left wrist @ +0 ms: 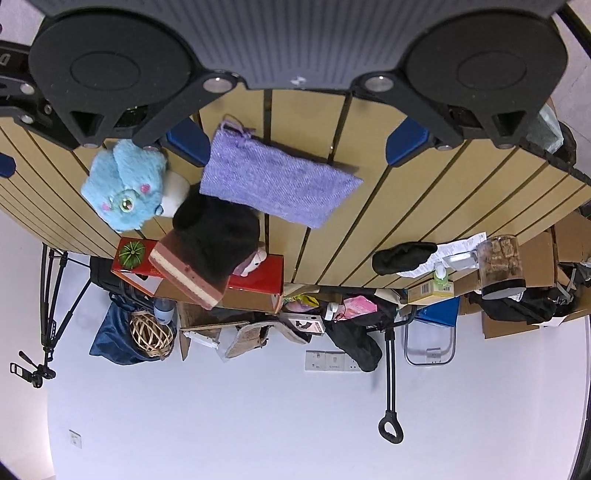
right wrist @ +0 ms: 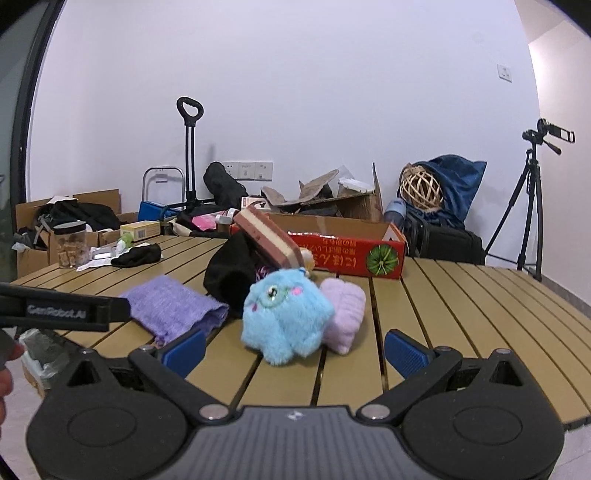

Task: Collect trash
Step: 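Grasp the blue plush monster with the right tool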

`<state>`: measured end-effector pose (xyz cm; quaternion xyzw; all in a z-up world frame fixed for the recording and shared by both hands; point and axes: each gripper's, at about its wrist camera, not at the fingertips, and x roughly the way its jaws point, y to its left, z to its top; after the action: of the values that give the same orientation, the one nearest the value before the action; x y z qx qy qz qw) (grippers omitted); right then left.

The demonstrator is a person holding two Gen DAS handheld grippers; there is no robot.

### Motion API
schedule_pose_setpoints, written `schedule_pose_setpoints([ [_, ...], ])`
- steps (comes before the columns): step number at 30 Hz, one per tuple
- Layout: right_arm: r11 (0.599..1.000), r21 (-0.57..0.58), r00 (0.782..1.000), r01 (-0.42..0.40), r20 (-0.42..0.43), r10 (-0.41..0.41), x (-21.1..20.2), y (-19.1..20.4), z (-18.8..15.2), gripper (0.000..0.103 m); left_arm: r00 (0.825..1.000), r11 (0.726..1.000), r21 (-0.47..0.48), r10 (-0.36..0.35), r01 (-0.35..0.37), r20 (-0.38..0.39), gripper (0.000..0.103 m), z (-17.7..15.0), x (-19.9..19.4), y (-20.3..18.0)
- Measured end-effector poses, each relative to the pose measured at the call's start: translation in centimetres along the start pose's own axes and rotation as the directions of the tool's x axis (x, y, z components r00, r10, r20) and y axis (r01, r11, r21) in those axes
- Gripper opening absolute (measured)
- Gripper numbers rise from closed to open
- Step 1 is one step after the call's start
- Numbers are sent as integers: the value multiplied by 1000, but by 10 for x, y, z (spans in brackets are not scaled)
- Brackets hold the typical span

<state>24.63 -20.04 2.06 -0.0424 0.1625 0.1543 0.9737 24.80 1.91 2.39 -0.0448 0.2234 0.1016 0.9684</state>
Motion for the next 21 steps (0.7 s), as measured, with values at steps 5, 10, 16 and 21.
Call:
schedule_pose_setpoints([
  [5,999,-26,1000,25,4,-25,22,5,5,103,1000,1000,0,-4,4,-20,103,5,10,3],
  [10,998,-42,999,39,-7,-39,43,10,7,103,1000,1000,22,6,-5,-18,103,12,20,6],
  [16,995,-76,998,56,-20,-58,71,19,8,103,999,1000,-14,8,-8,-45,103,21,32,22],
  [21,990,-119,996,74,-32,-78,91,34,8,103,999,1000,3,31,-30,-34,103,27,37,32],
])
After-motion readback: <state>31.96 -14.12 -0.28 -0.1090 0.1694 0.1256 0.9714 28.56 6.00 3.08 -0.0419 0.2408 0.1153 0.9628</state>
